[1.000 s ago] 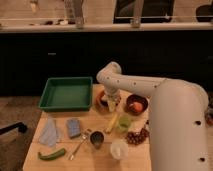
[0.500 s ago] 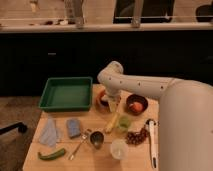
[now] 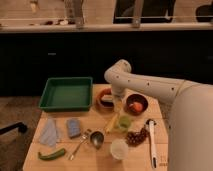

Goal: Stack cups on top of each other

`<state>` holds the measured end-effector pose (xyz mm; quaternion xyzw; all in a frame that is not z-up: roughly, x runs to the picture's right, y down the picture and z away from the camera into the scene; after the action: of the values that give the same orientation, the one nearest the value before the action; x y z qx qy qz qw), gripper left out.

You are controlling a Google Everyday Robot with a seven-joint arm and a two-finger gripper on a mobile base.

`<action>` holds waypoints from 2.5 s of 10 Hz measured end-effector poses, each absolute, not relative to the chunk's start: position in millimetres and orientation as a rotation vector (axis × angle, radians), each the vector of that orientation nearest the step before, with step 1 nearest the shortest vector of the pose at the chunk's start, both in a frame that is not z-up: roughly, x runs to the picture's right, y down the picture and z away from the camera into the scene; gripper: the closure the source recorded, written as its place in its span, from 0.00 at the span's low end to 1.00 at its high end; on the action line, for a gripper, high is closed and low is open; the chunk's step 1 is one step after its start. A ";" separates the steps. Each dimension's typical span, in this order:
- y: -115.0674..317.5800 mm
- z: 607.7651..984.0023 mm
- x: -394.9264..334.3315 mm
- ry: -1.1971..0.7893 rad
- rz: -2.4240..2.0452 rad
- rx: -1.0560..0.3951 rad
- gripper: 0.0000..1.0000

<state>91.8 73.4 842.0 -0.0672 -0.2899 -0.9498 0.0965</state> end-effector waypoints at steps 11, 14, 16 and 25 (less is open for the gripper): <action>81.8 826.5 126.6 -0.930 -2.896 -0.116 0.20; 93.0 805.8 130.4 -0.889 -2.907 -0.167 0.20; 102.2 796.5 127.0 -0.870 -2.917 -0.191 0.20; 131.3 820.5 88.4 -0.968 -3.054 -0.007 0.20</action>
<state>88.4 131.3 820.5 -0.0020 -0.3020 -0.9528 -0.0308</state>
